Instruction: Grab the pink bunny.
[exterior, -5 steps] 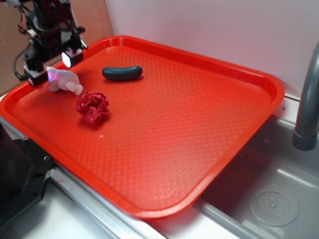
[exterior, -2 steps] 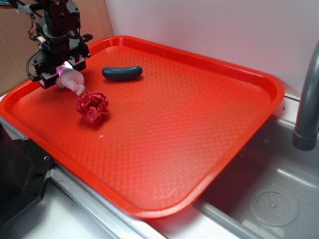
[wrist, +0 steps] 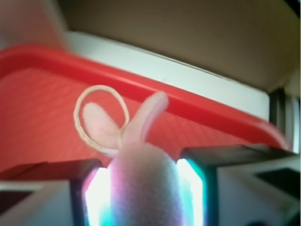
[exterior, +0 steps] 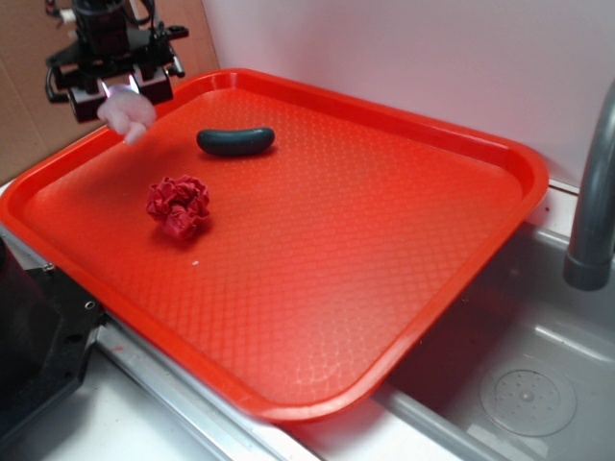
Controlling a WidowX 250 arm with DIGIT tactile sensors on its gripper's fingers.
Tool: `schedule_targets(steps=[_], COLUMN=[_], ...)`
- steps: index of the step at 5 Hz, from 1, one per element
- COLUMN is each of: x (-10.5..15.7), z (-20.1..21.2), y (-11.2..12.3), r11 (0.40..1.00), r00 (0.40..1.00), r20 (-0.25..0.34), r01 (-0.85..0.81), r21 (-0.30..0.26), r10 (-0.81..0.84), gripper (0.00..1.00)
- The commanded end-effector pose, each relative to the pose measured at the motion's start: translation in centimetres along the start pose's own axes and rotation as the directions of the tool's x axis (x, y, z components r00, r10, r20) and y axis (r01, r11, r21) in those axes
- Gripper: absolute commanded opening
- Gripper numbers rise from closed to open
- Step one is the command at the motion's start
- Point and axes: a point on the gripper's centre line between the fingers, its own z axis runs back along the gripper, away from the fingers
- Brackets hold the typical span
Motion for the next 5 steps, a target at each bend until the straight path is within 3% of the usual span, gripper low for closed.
schedule_targets(steps=[1,2,3,4,5], x=[-2.8,-4.6,-6.0,-6.9,-6.3], z=[8.1,11.3,14.0,15.4,15.6], y=[-1.9,-1.7,-1.2,-0.6,-0.3], r11=[0.878,0.733,0.588,0.545,0.587], r00=[0.895,0.763,0.627,0.589,0.629], r20=[-0.062,-0.04,0.002,0.049,0.044], r01=[0.417,0.603,0.731,0.774,0.746], r21=[-0.233,-0.314,-0.346,-0.322,-0.314], r10=[-0.442,-0.645,-0.779,-0.807,-0.776], gripper=[0.0,0.0,0.0,0.0,0.0])
